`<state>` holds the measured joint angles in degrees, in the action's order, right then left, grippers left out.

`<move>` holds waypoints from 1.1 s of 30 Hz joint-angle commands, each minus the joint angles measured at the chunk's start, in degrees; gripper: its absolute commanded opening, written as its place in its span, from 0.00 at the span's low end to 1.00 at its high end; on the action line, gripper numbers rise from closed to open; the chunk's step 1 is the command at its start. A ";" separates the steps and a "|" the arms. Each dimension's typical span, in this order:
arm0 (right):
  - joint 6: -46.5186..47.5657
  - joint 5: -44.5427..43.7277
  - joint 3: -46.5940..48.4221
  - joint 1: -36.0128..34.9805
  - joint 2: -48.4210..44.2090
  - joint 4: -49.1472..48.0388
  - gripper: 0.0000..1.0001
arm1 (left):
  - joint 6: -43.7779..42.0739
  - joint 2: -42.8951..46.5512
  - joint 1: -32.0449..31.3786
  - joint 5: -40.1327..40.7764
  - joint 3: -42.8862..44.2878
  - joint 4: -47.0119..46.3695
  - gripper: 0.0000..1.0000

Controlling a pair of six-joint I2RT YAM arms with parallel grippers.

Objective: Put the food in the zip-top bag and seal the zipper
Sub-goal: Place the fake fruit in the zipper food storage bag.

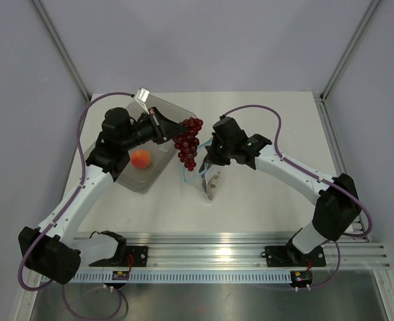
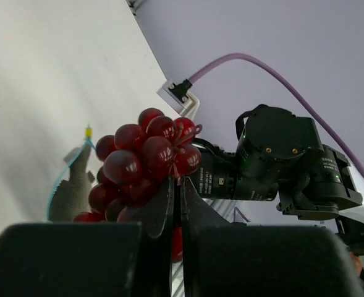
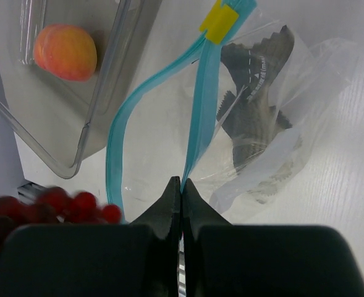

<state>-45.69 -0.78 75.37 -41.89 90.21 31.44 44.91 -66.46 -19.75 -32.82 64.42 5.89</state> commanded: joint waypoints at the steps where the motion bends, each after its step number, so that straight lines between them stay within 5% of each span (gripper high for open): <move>1: -0.27 0.51 2.06 0.32 -2.14 -2.70 0.00 | 8.08 2.12 -2.92 3.45 -4.30 -14.75 0.00; 6: -2.47 3.67 -0.93 0.40 -4.95 -6.82 0.00 | 13.80 1.95 -3.98 5.05 -8.35 -22.75 0.00; 33: -5.99 8.51 -5.50 0.84 -8.48 -15.36 0.00 | 9.77 -0.60 -7.59 9.61 -19.68 -19.87 0.00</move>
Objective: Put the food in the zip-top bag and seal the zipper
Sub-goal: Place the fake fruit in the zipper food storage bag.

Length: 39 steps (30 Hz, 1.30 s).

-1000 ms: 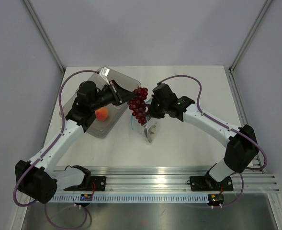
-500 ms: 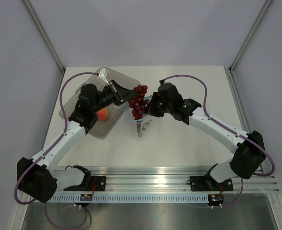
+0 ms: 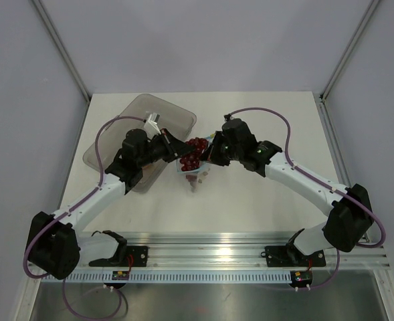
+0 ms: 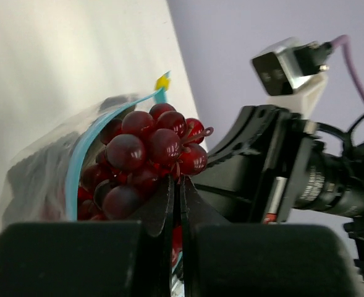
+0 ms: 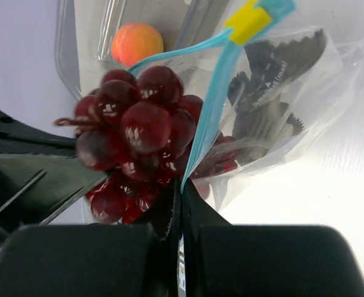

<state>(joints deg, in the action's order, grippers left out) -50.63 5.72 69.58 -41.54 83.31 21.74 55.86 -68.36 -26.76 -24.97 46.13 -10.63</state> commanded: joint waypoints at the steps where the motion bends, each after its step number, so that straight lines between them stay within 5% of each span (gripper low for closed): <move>1: -0.96 2.28 0.29 0.49 -1.48 -6.35 0.00 | -1.80 0.95 -0.57 2.55 -1.22 -2.65 0.00; 26: -3.07 10.02 -3.83 0.41 -2.88 -12.68 0.00 | -13.57 -10.83 -3.73 7.58 10.20 10.46 0.00; 28: -3.42 9.23 -5.33 0.49 -3.41 -12.42 0.00 | -15.60 -11.71 -4.35 4.69 13.70 14.13 0.16; 29: -3.51 8.62 -5.59 0.49 -3.94 -12.42 0.00 | -16.21 -11.71 -4.52 3.71 14.77 15.19 0.37; 30: -3.77 8.26 -6.21 0.49 -4.20 -12.42 0.00 | -17.26 -11.45 -4.79 2.92 15.48 16.07 0.44; 36: -3.51 6.06 -6.39 0.84 -5.26 -11.45 0.00 | -26.21 -7.68 -5.23 -3.06 21.27 28.10 0.75; 39: -3.51 6.06 -6.74 1.02 -5.44 -11.28 0.00 | -29.39 -4.96 -5.23 -4.21 23.38 34.44 0.78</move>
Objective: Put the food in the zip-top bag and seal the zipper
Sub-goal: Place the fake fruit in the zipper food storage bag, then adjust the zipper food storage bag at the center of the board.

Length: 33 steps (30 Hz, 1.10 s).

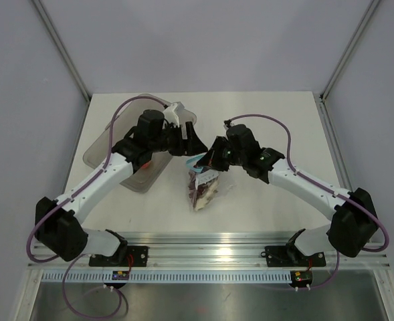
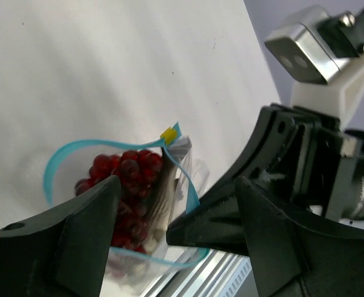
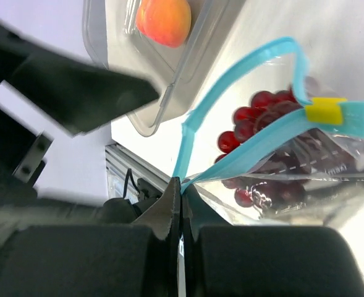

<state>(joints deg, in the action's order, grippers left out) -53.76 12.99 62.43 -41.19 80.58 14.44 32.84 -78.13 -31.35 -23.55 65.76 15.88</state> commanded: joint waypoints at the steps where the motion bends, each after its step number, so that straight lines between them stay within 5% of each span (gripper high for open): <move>1: -0.47 -1.22 0.32 0.58 -2.70 -4.06 0.00 | -6.73 5.70 -0.55 -4.93 3.85 9.68 0.78; 7: 0.05 -0.08 -1.17 0.67 -3.76 -4.59 0.00 | -6.57 7.74 4.17 1.14 0.71 12.34 0.72; 11: 1.28 1.59 -1.70 0.58 -4.90 -4.42 0.00 | -4.10 3.70 9.81 -4.30 -3.08 8.65 0.84; 17: 1.99 1.60 -2.67 0.67 -7.01 -4.07 0.00 | -5.86 -0.18 10.44 -6.50 -5.54 7.77 0.86; 33: 2.16 3.88 -3.55 0.67 -7.80 -5.21 0.00 | -0.41 -4.57 9.91 -18.55 -12.50 -4.19 0.71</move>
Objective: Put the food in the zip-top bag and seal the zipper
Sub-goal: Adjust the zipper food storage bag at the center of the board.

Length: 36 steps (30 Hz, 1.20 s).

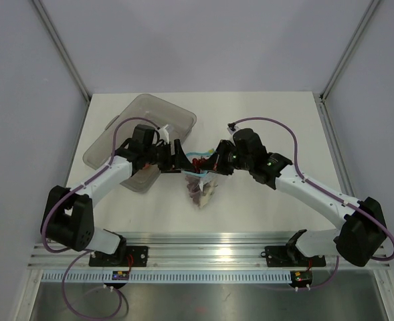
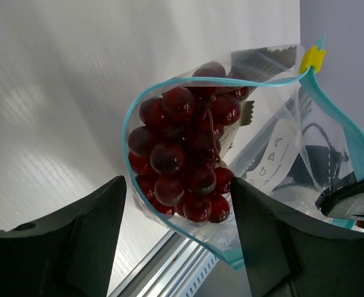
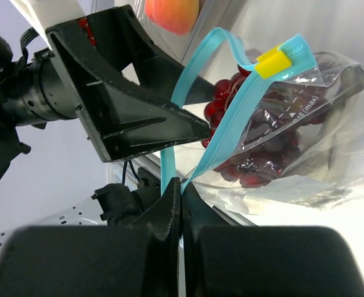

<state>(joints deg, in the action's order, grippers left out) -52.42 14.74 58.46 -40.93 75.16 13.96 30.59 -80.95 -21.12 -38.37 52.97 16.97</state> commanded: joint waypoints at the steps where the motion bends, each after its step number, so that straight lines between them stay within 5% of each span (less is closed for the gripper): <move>1: 1.01 2.22 0.43 0.32 -2.47 -4.55 0.00 | 2.02 -2.11 -0.41 -4.16 0.47 -6.15 0.69; 9: 1.45 2.57 0.34 0.32 -2.91 -4.02 0.00 | 3.69 -3.87 -0.76 -4.78 1.08 -8.80 0.44; 17: 1.71 3.36 -0.18 0.32 -2.73 -4.11 0.00 | 3.51 -3.52 -1.20 -3.21 1.17 -8.62 0.47; 23: 1.54 3.80 -0.27 0.32 -2.82 -3.94 0.00 | 1.85 -3.60 -1.73 -0.83 3.01 -7.22 0.18; 29: 1.36 4.24 -0.71 0.32 -2.82 -4.55 0.00 | 2.02 -3.69 -1.81 1.63 3.72 -6.78 0.15; 31: 1.45 4.07 -0.89 0.32 -3.00 -4.29 0.00 | 2.11 -3.25 -1.81 2.24 3.63 -6.86 0.00; 36: 1.54 0.13 -1.76 0.32 -3.17 -2.09 0.00 | 1.41 1.22 -2.25 4.44 4.16 -5.11 0.00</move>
<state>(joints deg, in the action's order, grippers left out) -51.37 16.91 56.71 -40.86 74.39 13.39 33.01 -84.16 -22.94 -36.10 54.30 11.62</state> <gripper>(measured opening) 0.011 0.008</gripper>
